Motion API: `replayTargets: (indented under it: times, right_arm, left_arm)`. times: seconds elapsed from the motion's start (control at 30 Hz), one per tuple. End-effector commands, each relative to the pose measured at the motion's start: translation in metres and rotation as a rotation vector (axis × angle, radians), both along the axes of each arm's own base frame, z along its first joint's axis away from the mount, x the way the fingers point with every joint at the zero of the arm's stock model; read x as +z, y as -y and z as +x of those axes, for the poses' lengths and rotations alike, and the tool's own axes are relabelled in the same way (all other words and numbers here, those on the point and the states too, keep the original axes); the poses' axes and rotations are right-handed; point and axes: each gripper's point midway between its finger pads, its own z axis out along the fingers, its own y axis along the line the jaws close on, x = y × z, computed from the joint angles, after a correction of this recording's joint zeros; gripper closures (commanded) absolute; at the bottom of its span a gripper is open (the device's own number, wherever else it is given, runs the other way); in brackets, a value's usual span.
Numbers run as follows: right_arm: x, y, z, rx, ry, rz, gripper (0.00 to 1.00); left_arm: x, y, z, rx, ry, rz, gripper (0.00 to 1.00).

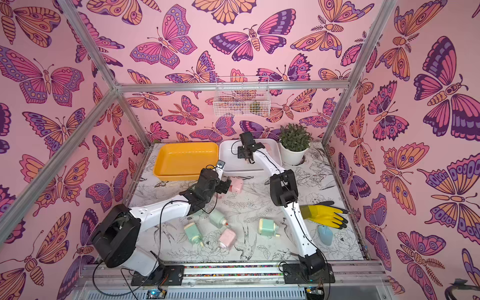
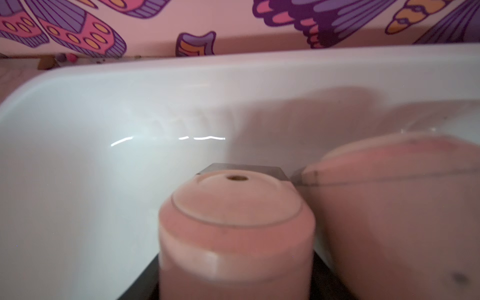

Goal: Place the pencil sharpeners by color into the storage box
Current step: Place the pencil sharpener in the storage box.

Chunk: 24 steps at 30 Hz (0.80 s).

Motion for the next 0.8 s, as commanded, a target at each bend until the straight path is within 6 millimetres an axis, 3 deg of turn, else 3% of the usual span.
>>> replayTargets:
  times: [0.0,0.2,0.47,0.77]
  right_arm:
    - [0.025,0.02,-0.017,-0.014,-0.03,-0.087,0.55]
    - [0.01,0.018,-0.015,-0.011,-0.062,-0.099,0.49]
    - [0.009,0.007,0.006,-0.01,0.007,-0.04,0.3]
    - [0.004,0.003,0.005,0.014,-0.001,-0.032,0.25]
  left_arm:
    - [0.013,-0.002,0.001,-0.007,0.02,-0.01,0.0]
    - [0.009,-0.001,0.001,-0.011,0.012,-0.008,0.0]
    - [0.001,-0.002,0.001,-0.005,-0.005,0.002,0.0]
    - [0.001,0.0,0.001,-0.01,-0.013,-0.001,0.0]
